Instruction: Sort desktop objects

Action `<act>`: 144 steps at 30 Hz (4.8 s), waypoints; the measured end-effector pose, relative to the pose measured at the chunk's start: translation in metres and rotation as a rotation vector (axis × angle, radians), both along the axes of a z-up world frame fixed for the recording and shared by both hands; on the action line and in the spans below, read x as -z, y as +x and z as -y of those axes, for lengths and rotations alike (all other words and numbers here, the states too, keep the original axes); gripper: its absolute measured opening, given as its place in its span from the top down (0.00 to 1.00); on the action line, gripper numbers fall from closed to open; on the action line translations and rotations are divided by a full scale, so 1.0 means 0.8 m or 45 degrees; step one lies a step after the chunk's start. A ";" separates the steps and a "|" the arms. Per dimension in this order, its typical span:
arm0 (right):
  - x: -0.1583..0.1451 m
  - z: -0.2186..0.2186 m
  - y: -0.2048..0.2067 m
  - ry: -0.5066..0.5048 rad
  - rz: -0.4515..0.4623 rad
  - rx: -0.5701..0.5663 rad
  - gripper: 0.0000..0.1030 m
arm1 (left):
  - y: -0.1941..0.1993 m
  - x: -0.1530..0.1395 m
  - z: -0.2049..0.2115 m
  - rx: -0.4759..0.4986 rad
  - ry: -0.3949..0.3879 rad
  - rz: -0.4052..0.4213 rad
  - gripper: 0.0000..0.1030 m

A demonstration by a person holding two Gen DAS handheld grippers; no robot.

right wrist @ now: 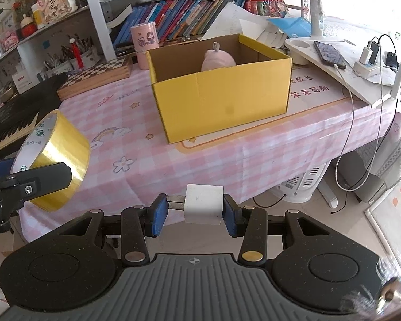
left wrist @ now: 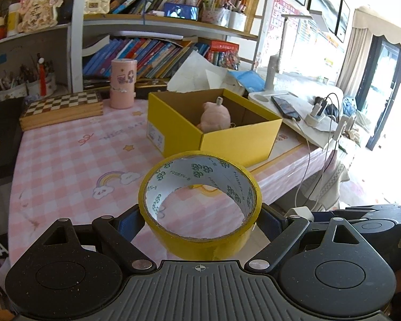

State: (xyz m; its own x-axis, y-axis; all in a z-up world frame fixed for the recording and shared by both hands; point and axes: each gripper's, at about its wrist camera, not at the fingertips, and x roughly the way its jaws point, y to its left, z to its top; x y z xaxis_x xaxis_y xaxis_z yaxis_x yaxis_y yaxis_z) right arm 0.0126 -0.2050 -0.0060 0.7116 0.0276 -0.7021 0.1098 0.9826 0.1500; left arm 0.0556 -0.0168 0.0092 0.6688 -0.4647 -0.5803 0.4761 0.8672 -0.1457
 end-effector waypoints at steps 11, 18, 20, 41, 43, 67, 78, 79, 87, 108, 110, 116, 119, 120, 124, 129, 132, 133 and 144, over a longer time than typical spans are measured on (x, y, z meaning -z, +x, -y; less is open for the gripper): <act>0.000 0.056 0.040 0.005 -0.011 0.016 0.60 | 0.037 -0.003 0.058 0.027 0.009 0.024 0.12; -0.004 0.095 0.078 -0.004 0.006 -0.011 0.60 | 0.067 -0.006 0.097 0.009 0.012 0.062 0.12; -0.007 0.105 0.089 -0.014 0.025 -0.022 0.60 | 0.075 -0.007 0.108 0.000 0.015 0.076 0.12; -0.049 0.187 0.228 -0.064 0.225 -0.240 0.60 | 0.176 -0.023 0.181 -0.195 0.096 0.167 0.12; -0.049 0.187 0.244 -0.093 0.215 -0.298 0.60 | 0.187 -0.023 0.187 -0.206 0.120 0.174 0.12; 0.003 0.161 0.357 -0.446 0.048 -0.778 0.60 | 0.257 0.030 0.236 -0.091 0.438 0.003 0.11; 0.016 0.158 0.361 -0.451 0.002 -0.828 0.60 | 0.261 0.037 0.228 -0.142 0.406 -0.074 0.11; 0.016 0.157 0.362 -0.450 0.003 -0.833 0.60 | 0.259 0.036 0.229 -0.146 0.419 -0.061 0.10; 0.017 0.152 0.366 -0.430 -0.013 -0.857 0.60 | 0.247 0.029 0.224 -0.162 0.424 -0.028 0.10; -0.008 0.161 0.331 -0.307 0.108 -0.684 0.47 | 0.188 0.005 0.196 -0.314 0.355 0.064 0.10; -0.018 0.168 0.318 -0.272 0.155 -0.605 0.41 | 0.176 0.001 0.186 -0.375 0.337 0.075 0.10; -0.035 0.168 0.270 -0.199 0.264 -0.448 0.37 | 0.132 -0.011 0.151 -0.547 0.301 0.132 0.10; -0.041 0.158 0.239 -0.175 0.303 -0.395 0.34 | 0.109 -0.015 0.134 -0.616 0.281 0.147 0.10; -0.042 0.155 0.230 -0.164 0.309 -0.387 0.33 | 0.100 -0.015 0.129 -0.636 0.274 0.149 0.09; -0.045 0.138 0.194 -0.154 0.344 -0.359 0.30 | 0.068 -0.012 0.109 -0.693 0.264 0.141 0.06; -0.041 0.117 0.148 -0.150 0.357 -0.304 0.26 | 0.033 -0.007 0.091 -0.723 0.261 0.116 0.06; -0.038 0.104 0.122 -0.157 0.357 -0.301 0.25 | 0.011 -0.007 0.083 -0.729 0.258 0.108 0.06; -0.037 0.100 0.113 -0.156 0.354 -0.305 0.25 | 0.005 -0.007 0.081 -0.728 0.258 0.107 0.06; -0.026 0.064 0.029 -0.150 0.309 -0.332 0.22 | -0.062 0.001 0.061 -0.728 0.246 0.068 0.06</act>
